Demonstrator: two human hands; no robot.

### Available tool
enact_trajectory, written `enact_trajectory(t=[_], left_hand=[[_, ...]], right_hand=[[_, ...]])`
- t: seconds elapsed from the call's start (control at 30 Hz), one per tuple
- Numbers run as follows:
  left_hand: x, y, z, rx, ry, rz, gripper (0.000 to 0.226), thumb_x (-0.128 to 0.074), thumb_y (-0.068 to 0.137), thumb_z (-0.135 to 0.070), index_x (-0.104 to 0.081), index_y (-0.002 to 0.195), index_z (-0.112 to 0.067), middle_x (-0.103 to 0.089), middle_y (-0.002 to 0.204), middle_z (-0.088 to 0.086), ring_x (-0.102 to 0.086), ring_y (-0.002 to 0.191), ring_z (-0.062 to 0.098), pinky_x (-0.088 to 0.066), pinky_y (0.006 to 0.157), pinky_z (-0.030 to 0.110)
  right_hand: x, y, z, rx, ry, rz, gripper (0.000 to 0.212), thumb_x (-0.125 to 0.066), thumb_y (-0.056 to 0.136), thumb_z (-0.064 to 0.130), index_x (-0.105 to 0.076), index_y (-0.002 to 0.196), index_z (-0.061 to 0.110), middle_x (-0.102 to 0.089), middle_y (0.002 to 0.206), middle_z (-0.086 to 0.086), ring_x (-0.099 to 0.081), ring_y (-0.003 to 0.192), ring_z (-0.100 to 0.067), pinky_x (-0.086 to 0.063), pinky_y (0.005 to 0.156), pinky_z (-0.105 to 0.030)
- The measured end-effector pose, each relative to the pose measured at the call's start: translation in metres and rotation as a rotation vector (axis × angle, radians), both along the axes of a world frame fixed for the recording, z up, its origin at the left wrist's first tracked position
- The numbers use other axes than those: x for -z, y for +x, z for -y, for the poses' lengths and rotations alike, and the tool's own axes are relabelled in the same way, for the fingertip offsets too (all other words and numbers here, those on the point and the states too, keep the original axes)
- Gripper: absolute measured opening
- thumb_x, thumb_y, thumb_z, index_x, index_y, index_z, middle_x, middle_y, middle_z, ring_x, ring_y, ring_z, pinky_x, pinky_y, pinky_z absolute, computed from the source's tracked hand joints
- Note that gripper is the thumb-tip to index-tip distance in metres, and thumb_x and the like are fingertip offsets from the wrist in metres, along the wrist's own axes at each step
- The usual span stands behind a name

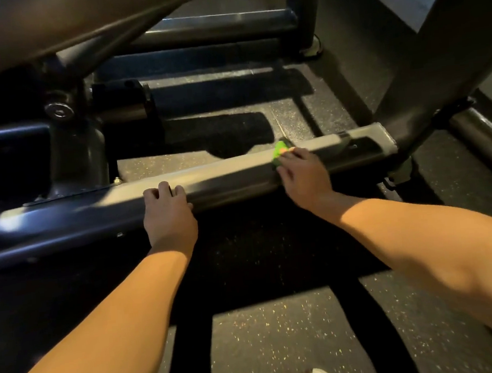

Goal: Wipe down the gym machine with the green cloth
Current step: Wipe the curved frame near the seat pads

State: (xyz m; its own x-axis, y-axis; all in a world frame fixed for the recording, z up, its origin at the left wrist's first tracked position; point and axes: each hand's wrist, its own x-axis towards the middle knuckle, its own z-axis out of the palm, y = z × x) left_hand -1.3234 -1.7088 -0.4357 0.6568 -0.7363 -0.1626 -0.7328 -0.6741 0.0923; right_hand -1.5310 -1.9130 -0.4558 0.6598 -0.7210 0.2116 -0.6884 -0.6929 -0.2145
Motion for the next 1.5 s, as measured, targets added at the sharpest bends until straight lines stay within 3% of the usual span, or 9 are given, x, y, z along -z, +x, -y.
enact_trajectory(t=[0.2, 0.37, 0.53, 0.63, 0.8, 0.93, 1.17, 1.33, 1.5], left_hand=[[0.003, -0.003, 0.001, -0.009, -0.007, -0.006, 0.054, -0.056, 0.101, -0.027, -0.043, 0.151, -0.012, -0.039, 0.146, 0.012, -0.032, 0.134, 0.037, -0.05, 0.101, 0.046], [0.005, -0.002, 0.0, -0.033, -0.036, -0.021, 0.048, -0.054, 0.102, -0.029, -0.048, 0.147, -0.015, -0.038, 0.147, 0.01, -0.03, 0.134, 0.037, -0.052, 0.095, 0.048], [0.006, -0.007, 0.009, -0.037, -0.059, 0.029, 0.051, -0.053, 0.101, -0.039, -0.052, 0.143, -0.01, -0.039, 0.152, 0.016, -0.03, 0.139, 0.038, -0.032, 0.117, 0.049], [0.007, -0.018, 0.021, -0.023, -0.089, 0.033, 0.056, -0.056, 0.1, -0.044, -0.05, 0.144, -0.011, -0.03, 0.161, 0.016, -0.023, 0.148, 0.037, -0.02, 0.124, 0.047], [0.005, -0.039, 0.054, 0.083, -0.139, 0.008, 0.049, -0.057, 0.1, -0.042, -0.051, 0.142, -0.017, -0.037, 0.157, 0.013, -0.028, 0.145, 0.035, -0.029, 0.12, 0.047], [0.003, -0.048, 0.079, 0.133, -0.109, -0.001, 0.056, -0.053, 0.101, -0.048, -0.046, 0.147, -0.017, -0.041, 0.155, 0.013, -0.032, 0.144, 0.035, -0.031, 0.117, 0.046], [-0.005, -0.051, 0.097, 0.179, -0.029, -0.099, 0.054, -0.054, 0.101, -0.048, -0.049, 0.146, -0.018, -0.046, 0.15, 0.009, -0.033, 0.141, 0.035, -0.038, 0.113, 0.048], [-0.005, -0.048, 0.101, 0.194, -0.021, -0.119, 0.048, -0.056, 0.1, -0.048, -0.054, 0.138, -0.018, -0.047, 0.146, 0.009, -0.032, 0.141, 0.035, -0.045, 0.106, 0.049], [-0.006, -0.049, 0.11, 0.148, 0.034, -0.127, 0.047, -0.06, 0.098, -0.05, -0.061, 0.128, -0.015, -0.049, 0.14, 0.011, -0.032, 0.141, 0.036, -0.049, 0.103, 0.048]], right_hand=[[0.006, 0.042, -0.024, 0.211, 0.033, -0.139, 0.059, -0.02, 0.101, 0.04, -0.067, 0.116, 0.009, -0.066, 0.124, -0.016, -0.052, 0.121, -0.036, -0.035, 0.112, -0.048], [0.006, 0.099, -0.084, -0.178, 0.068, -0.1, 0.042, -0.041, 0.105, 0.03, -0.056, 0.14, 0.013, -0.058, 0.14, -0.01, -0.047, 0.133, -0.033, -0.029, 0.118, -0.045], [0.009, 0.061, -0.048, -0.378, 0.118, -0.046, 0.046, -0.05, 0.103, 0.023, -0.049, 0.149, 0.02, -0.048, 0.154, -0.004, -0.041, 0.144, -0.03, -0.025, 0.123, -0.044], [0.011, 0.017, -0.014, -0.255, 0.11, 0.033, 0.043, -0.057, 0.099, 0.017, -0.059, 0.142, 0.014, -0.056, 0.147, -0.009, -0.047, 0.138, -0.033, -0.028, 0.121, -0.042], [0.013, -0.047, 0.045, 0.052, 0.131, -0.026, 0.042, -0.046, 0.105, 0.023, -0.054, 0.147, 0.016, -0.048, 0.155, -0.007, -0.033, 0.15, -0.026, -0.021, 0.126, -0.038], [0.014, -0.009, 0.012, 0.277, 0.104, 0.034, 0.045, -0.044, 0.101, 0.018, -0.056, 0.143, 0.01, -0.046, 0.156, -0.01, -0.027, 0.152, -0.029, -0.018, 0.126, -0.041], [0.019, -0.013, -0.015, -0.132, 0.164, 0.08, 0.047, -0.047, 0.096, 0.013, -0.058, 0.142, 0.012, -0.05, 0.154, -0.006, -0.034, 0.15, -0.025, -0.022, 0.125, -0.039], [-0.012, -0.032, 0.079, 0.291, 0.236, -0.094, 0.032, -0.039, 0.104, 0.019, -0.064, 0.117, 0.004, -0.061, 0.125, -0.022, -0.054, 0.121, -0.039, -0.042, 0.1, -0.042], [-0.001, 0.003, 0.035, 0.335, 0.193, -0.077, 0.036, -0.035, 0.098, 0.019, -0.064, 0.115, 0.005, -0.061, 0.127, -0.019, -0.051, 0.125, -0.037, -0.036, 0.109, -0.042]])
